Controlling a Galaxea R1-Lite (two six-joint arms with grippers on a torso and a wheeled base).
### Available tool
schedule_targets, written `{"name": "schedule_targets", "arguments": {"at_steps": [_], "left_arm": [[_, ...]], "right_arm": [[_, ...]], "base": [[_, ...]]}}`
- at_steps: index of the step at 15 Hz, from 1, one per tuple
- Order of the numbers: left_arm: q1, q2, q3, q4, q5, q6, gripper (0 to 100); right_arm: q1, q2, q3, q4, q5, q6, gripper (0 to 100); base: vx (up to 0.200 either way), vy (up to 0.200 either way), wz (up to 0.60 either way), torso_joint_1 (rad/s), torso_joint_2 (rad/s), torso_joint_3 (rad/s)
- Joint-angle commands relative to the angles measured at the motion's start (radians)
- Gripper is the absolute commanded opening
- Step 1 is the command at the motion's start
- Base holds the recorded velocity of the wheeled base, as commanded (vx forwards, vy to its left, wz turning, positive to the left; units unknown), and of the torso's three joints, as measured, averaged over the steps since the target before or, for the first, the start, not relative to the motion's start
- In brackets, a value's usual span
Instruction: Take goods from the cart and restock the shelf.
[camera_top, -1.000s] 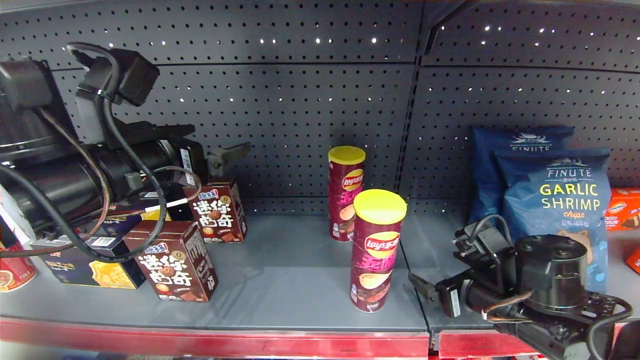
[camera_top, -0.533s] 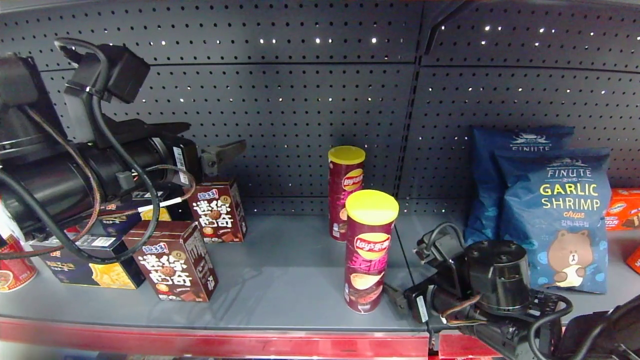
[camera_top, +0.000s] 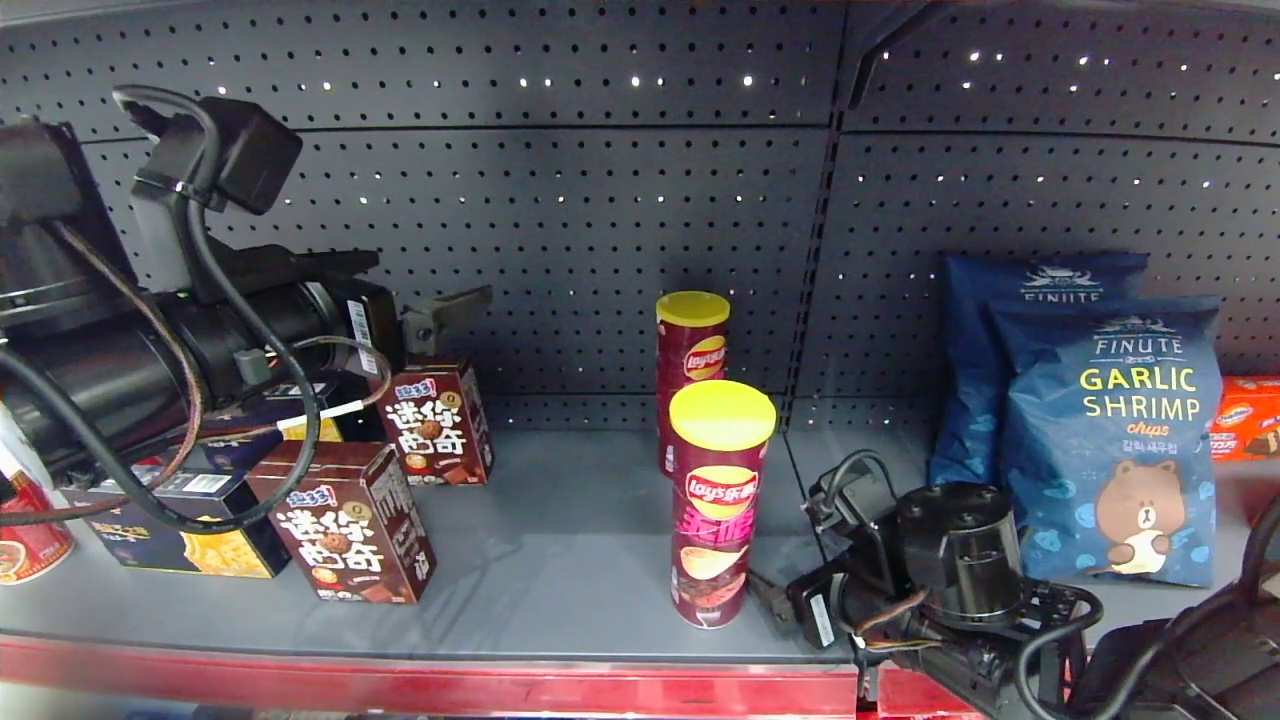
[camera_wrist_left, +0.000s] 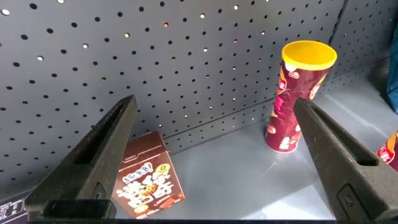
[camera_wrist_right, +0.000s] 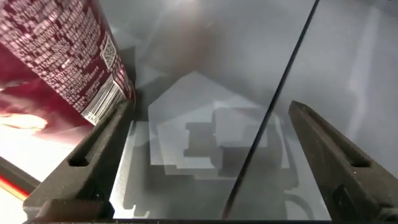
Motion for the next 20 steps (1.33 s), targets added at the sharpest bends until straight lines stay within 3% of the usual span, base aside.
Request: {"name": "schedule_targets", "arguments": {"at_steps": [1,20], "left_arm": [[0.0,0.001,0.014,-0.002,0.0,0.001,100],[0.0,-0.017,0.04,-0.006,0.012,-0.001,100]], "right_arm": [[-0.001,-0.011,0.005,-0.002,0.0,0.0,100],[0.026,-0.03,0.014,-0.006,0.0,-0.006,100]], "base": [[0.0,0.0,0.0,0.0,0.0,0.0],[0.0,0.0,0.0,0.0,0.0,0.0]]}}
